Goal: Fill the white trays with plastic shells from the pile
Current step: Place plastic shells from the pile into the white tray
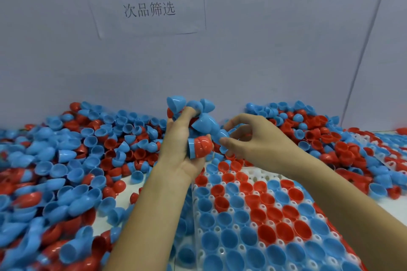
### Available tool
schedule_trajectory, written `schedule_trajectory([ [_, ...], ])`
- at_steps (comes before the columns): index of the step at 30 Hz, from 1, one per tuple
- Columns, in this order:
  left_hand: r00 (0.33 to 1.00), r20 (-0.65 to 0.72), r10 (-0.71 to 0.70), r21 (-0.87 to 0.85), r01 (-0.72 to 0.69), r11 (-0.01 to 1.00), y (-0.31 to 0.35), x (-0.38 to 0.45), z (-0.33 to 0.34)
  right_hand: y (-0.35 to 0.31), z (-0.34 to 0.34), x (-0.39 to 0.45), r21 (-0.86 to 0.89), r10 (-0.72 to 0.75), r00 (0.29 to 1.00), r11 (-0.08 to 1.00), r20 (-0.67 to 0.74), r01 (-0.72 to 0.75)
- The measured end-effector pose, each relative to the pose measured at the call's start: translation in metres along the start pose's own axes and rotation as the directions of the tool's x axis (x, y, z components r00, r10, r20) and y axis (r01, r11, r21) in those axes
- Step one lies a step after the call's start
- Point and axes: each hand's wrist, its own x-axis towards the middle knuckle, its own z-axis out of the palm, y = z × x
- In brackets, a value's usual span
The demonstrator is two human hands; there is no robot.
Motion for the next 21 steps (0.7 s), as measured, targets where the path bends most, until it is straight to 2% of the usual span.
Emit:
schedule_trajectory([
  [5,0.998,-0.040,0.043,-0.009,-0.043,0.999,0.002,0.003,-0.004,0.000,0.004,0.000,0.111,0.026,0.997,0.993,0.071,-0.034],
  [10,0.997,-0.070,0.043,-0.016,-0.044,0.999,0.002,0.001,-0.004,-0.004,0.003,-0.001,0.120,0.019,0.986,0.992,0.164,-0.039],
  [16,0.998,-0.063,-0.011,-0.094,0.005,0.996,0.004,0.000,-0.009,-0.004,-0.001,0.001,0.283,0.043,0.963,0.952,0.267,-0.121],
  [19,0.997,-0.021,-0.072,-0.199,0.066,0.978,0.003,0.000,-0.012,-0.003,0.001,0.004,0.379,0.040,0.950,0.911,0.310,-0.162],
  [21,0.998,-0.058,0.009,-0.144,-0.018,0.989,0.001,-0.004,-0.016,-0.002,0.004,0.008,0.436,0.044,0.949,0.881,0.312,-0.185],
])
